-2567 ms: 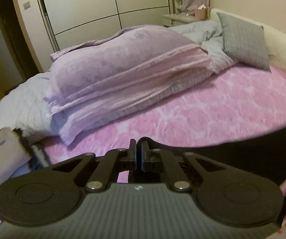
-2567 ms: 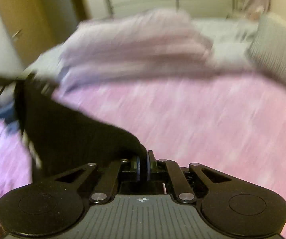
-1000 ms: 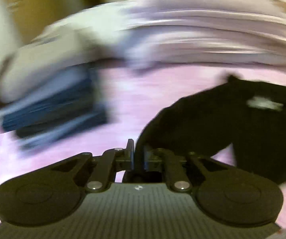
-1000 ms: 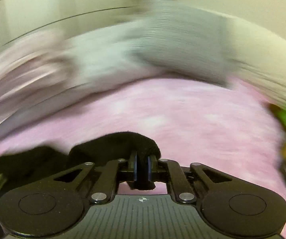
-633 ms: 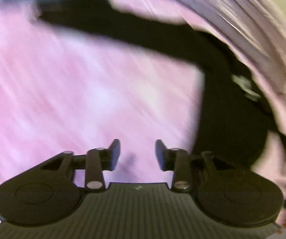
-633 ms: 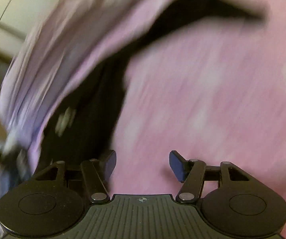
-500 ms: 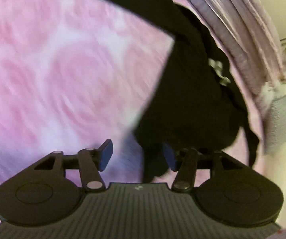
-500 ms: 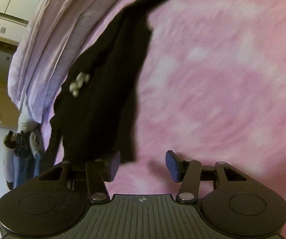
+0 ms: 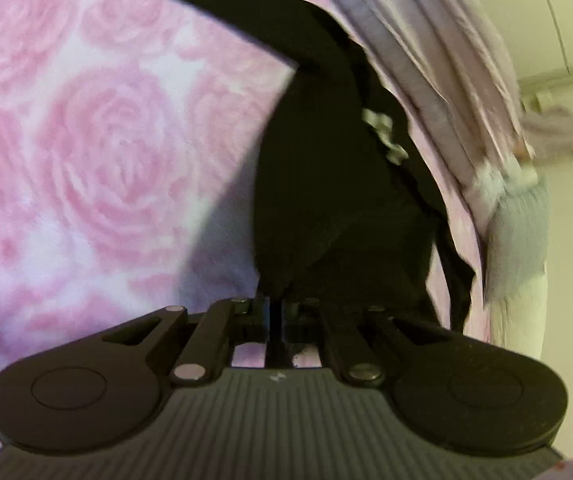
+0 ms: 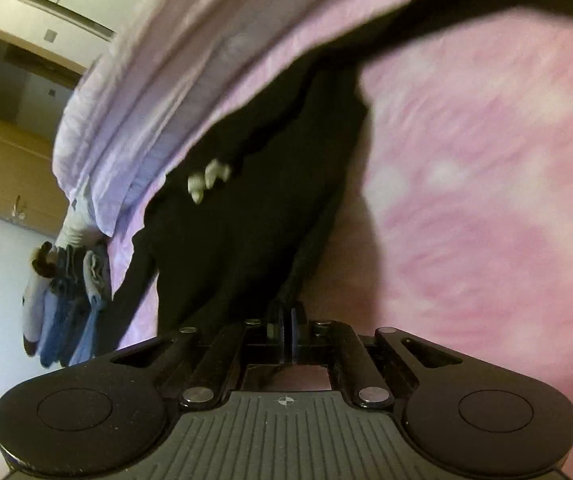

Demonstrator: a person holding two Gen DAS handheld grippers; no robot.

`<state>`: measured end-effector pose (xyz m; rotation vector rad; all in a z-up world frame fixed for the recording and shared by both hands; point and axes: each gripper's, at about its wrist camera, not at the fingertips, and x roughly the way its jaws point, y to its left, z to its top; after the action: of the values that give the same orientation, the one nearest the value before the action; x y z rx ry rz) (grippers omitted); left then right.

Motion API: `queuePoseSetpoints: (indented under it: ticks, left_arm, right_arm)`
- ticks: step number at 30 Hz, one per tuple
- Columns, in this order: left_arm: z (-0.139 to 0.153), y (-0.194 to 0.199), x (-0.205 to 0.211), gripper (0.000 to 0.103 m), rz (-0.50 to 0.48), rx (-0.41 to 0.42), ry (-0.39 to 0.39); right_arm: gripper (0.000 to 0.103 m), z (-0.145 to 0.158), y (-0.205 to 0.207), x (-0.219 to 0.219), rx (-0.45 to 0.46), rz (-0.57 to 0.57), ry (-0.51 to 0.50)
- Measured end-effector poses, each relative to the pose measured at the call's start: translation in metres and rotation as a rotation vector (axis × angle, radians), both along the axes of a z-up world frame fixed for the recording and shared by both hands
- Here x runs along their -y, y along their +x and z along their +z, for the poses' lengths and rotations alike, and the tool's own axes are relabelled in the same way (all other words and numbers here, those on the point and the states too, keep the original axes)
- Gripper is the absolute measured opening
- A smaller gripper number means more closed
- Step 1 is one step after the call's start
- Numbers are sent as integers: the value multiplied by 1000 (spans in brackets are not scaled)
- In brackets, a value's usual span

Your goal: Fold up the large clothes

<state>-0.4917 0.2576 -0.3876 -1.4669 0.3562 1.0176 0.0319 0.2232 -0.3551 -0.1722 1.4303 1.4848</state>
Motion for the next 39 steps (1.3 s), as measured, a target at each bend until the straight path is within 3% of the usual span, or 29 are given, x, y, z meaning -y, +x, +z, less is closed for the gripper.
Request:
queuePoseSetpoints:
  ticks: [3,6,11,18,20,22,24,27,30,34,39]
  left_arm:
    - [20,17,22,2,-83,-18,29]
    - [23,38,49,2,-141,-67,39]
    - [1,49,88,2,-196,-208,-9]
    - [-18,46,142,5,-254,-326,-78]
    - [-26,54,146,10,-301,-409,-107]
    - [-24,50,143,12,-288,-393,-111]
    - [-14,37,133,11,-223,-389,-88]
    - [9,23,102,12,-159,-419,-5]
    - [23,35,49,12,-195,-439,135]
    - [6,88,-29,12,-352,-426,276]
    - [-41,145,-106,12,-525,-447,303]
  right_arm:
    - [0,28,34,34,53,25,-44]
    - [0,39,49,63,106,67,-103]
    - [0,20,44,97,168,147,-211]
    - [0,-12,41,154,221,231,-368]
    - [2,-20,31,152,293,311,-402]
    - [14,-23,19,140,456,414,-465]
    - [15,-2,9,125,635,428,-344]
    - [15,32,1,89,593,410,-86]
    - [15,34,-23,43,591,446,86]
    - [15,0,-64,-18,582,515,159]
    - [15,-51,-94,-83,576,578,168]
